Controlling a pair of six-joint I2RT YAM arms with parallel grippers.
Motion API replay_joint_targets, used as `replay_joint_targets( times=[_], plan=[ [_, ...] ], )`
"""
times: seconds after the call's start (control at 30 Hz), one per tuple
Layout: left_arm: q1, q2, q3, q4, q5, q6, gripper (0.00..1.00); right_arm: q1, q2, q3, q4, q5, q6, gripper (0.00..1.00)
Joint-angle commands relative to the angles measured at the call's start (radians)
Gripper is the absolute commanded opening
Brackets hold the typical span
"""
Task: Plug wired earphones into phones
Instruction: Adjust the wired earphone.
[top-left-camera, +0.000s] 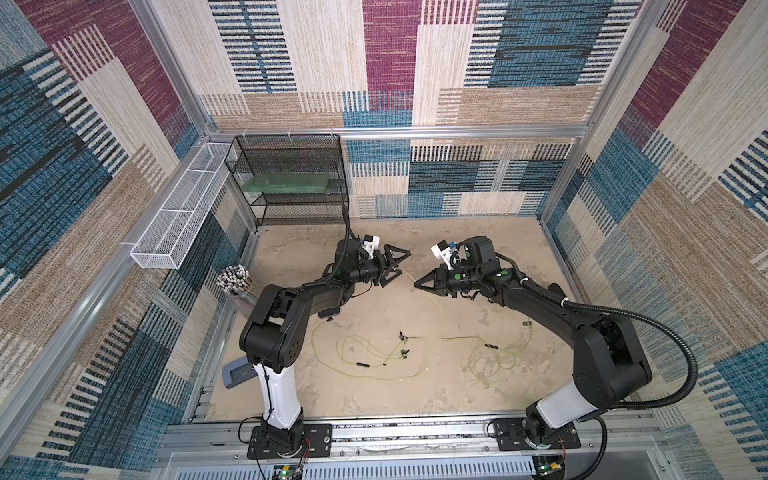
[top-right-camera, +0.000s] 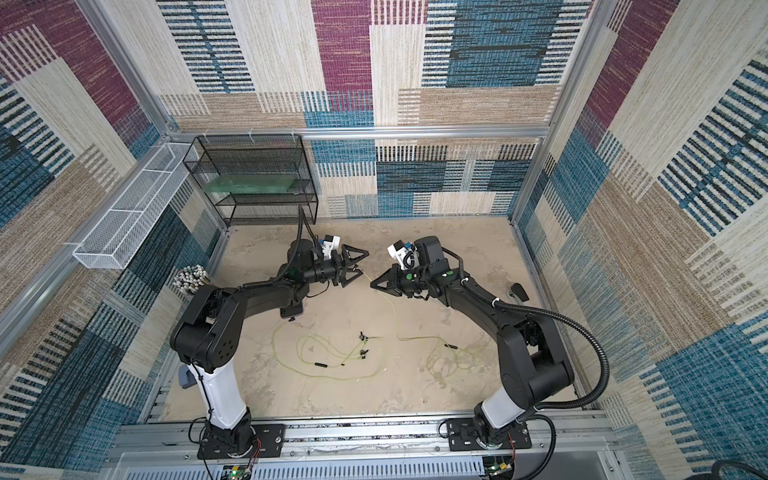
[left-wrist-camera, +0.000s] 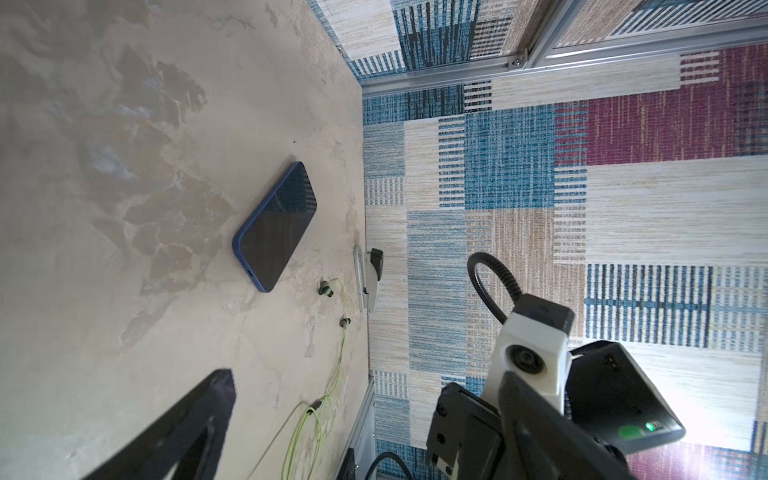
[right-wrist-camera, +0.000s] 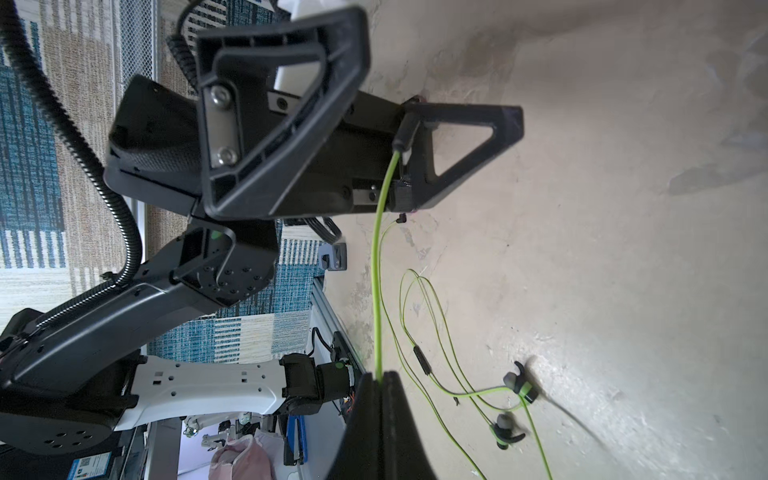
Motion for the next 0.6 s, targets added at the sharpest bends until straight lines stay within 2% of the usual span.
replay_joint_targets(
  times=[0.0,0.07,0.13,0.57],
  plan=[
    [0.001,-0.007,-0.024,0.155,0.021,-0.058,0.86,-0.013,0.012,-0.004,0.056,-0.003,0.009,0.00],
    [0.001,-0.019,-0.029,0.132,0.028,-0.044,0.75,-0.019,0.015,-0.015,0.070,-0.004,0.013,0.00],
    [0.001,-0.033,-0.033,0.104,0.023,-0.024,0.69,-0.022,0.016,-0.023,0.075,0.002,0.013,0.00],
    [0.001,-0.036,-0.036,0.073,0.019,-0.028,0.44,-0.031,0.004,-0.060,0.103,0.004,0.025,0.00]
  ],
)
